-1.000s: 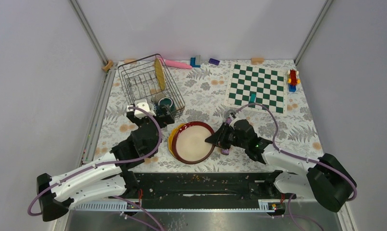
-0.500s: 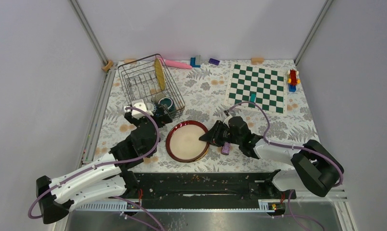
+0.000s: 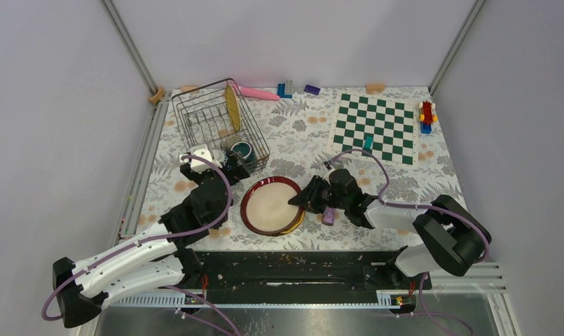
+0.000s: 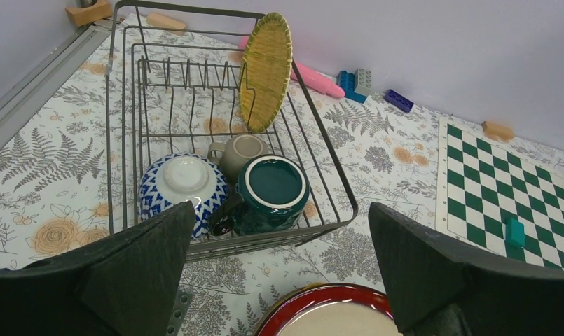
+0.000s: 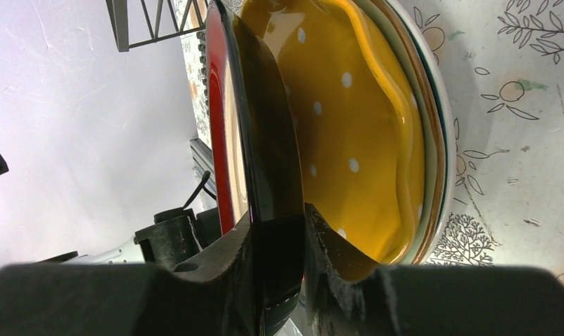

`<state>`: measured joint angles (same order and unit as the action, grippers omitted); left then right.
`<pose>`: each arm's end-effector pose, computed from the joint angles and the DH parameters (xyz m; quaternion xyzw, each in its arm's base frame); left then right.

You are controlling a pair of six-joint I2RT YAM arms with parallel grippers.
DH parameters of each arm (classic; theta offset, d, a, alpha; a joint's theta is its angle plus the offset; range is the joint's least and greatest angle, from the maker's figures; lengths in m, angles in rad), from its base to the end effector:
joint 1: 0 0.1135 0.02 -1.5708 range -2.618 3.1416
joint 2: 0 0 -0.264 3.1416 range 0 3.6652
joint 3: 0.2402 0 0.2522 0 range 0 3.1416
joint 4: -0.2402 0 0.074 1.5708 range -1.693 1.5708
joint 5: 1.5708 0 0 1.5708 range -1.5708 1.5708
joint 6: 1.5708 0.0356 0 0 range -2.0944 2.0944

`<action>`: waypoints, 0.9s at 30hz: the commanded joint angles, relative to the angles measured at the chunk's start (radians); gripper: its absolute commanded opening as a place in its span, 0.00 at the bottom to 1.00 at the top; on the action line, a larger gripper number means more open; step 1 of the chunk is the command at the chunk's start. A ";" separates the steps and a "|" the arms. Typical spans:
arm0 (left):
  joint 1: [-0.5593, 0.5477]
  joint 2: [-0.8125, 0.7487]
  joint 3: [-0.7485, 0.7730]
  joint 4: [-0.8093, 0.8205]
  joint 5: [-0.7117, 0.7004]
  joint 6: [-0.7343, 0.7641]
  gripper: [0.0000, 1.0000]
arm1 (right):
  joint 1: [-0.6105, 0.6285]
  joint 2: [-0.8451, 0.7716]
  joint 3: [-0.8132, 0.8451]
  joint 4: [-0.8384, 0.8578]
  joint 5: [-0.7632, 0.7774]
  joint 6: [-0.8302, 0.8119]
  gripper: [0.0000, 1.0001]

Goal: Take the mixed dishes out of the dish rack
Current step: Place the plate at the center of the board.

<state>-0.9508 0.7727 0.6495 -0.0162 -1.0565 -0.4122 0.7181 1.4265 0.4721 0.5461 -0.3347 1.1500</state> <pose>0.1252 -0.1220 0.3145 -0.1454 0.7163 -0.0616 0.6797 0.1967 0.1874 0.1668 0.0873 0.8246 0.5181 0.2100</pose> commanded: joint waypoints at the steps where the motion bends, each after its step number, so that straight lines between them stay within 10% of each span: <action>1: 0.007 -0.024 -0.005 -0.010 0.014 -0.020 0.99 | 0.002 -0.015 0.059 0.139 -0.041 0.024 0.24; 14: 0.018 -0.025 -0.010 -0.004 0.025 -0.019 0.99 | 0.002 -0.045 0.070 0.043 -0.019 -0.019 0.67; 27: 0.024 -0.014 -0.003 -0.008 0.033 -0.017 0.99 | 0.002 -0.104 0.163 -0.297 0.068 -0.186 0.87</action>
<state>-0.9344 0.7547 0.6437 -0.0517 -1.0424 -0.4198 0.7174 1.3788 0.5594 0.3393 -0.3019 1.0473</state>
